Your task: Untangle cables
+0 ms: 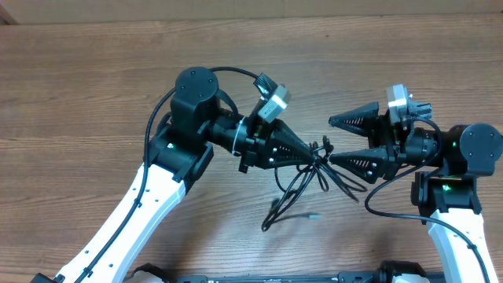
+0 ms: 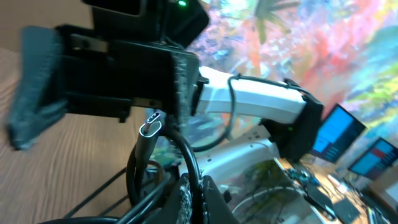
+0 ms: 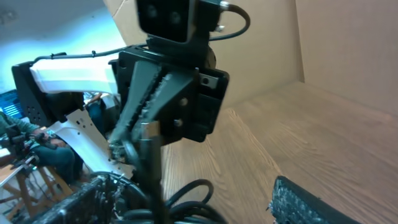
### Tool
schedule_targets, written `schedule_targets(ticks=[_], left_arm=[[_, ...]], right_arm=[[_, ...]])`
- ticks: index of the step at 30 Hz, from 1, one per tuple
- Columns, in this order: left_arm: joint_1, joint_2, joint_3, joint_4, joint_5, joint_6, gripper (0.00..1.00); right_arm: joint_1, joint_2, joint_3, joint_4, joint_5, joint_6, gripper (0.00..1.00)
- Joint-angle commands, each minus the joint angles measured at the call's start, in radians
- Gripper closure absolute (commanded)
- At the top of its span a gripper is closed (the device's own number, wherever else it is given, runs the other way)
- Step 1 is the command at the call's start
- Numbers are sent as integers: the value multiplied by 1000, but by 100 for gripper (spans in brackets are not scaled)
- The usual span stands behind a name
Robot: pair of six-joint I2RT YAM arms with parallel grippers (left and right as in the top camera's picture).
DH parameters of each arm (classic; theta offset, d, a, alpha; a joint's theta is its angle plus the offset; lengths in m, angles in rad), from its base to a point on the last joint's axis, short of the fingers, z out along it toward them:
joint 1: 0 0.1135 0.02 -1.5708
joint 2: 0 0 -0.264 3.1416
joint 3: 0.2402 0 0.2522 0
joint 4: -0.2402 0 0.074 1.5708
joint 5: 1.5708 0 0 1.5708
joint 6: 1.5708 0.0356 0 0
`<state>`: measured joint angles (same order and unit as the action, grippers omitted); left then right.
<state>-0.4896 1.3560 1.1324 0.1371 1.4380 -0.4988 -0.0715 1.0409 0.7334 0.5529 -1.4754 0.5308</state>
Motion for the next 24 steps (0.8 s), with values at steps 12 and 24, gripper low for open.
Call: schedule_targets(ticks=[12, 24], left_arm=[[-52, 4, 16, -63, -157, -21, 96], [-57, 6, 17, -58, -177, -22, 96]], right_arm=[[-1, -3, 20, 43, -38, -4, 36], [-1, -3, 20, 44, -76, -3, 79]])
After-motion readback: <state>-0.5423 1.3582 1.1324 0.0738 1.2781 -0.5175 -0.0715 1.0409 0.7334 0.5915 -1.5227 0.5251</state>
